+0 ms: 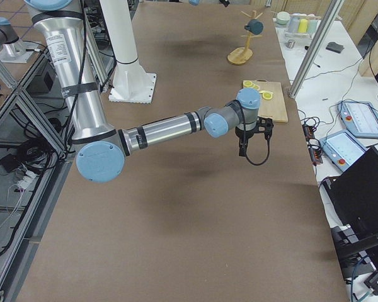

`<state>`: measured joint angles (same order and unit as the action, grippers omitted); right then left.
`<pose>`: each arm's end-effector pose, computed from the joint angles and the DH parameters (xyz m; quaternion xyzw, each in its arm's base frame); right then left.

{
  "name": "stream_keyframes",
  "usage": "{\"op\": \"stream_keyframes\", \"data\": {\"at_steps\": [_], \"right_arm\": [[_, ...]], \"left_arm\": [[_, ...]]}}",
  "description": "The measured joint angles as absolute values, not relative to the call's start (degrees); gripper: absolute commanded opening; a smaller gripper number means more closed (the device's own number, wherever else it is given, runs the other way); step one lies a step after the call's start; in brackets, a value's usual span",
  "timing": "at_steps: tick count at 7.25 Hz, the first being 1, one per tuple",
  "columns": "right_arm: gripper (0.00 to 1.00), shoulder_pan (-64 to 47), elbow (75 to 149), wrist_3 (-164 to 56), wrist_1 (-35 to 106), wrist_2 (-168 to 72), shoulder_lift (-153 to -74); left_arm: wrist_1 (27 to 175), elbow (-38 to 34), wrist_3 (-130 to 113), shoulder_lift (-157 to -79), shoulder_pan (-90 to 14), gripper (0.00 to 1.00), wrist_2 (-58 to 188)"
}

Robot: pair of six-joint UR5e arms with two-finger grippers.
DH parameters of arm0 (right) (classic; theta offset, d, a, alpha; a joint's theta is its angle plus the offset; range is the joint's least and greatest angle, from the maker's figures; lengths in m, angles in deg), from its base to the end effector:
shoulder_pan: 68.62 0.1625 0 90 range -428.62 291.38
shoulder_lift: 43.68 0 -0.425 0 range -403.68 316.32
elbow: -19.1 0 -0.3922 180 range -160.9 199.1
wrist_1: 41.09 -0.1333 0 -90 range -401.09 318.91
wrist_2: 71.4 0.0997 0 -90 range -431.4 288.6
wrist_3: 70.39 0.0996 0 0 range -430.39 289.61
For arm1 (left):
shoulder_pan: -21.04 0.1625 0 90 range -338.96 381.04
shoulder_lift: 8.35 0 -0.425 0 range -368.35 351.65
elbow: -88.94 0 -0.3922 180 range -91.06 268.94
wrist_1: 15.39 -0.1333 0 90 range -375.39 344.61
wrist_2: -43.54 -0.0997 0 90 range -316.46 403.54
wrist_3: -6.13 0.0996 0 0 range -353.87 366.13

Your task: Hang cup on storage rack

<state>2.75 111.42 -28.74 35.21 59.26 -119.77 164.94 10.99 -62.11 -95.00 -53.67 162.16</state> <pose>-0.1278 -0.5931 0.4812 0.0409 -0.4118 0.0929 0.9056 0.0397 -0.4698 0.6174 0.3090 0.5389 -0.2083 0.7555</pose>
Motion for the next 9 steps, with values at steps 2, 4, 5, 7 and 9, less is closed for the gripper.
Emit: {"op": "stream_keyframes", "data": {"at_steps": [2,4,5,7,9], "right_arm": [[1.00,5.5,111.5,-32.7,35.2,59.1,-121.5],[1.00,8.1,111.2,-38.0,35.3,59.1,-123.2],[1.00,9.3,111.0,-40.6,35.3,59.1,-124.4],[1.00,11.6,110.8,-45.5,35.3,59.5,-127.3],[1.00,12.4,110.8,-48.3,35.4,59.8,-129.4]], "left_arm": [[156.7,10.9,-41.3,-94.2,-57.4,0.98,161.6],[145.0,9.2,-23.2,-94.4,-61.1,0.98,160.3],[136.2,6.6,-18.7,-94.7,-62.1,0.98,160.4],[119.3,1.5,-15.9,-95.5,-62.6,0.98,164.2],[108.7,-0.5,-15.5,-96.1,-62.6,0.98,173.6]]}}
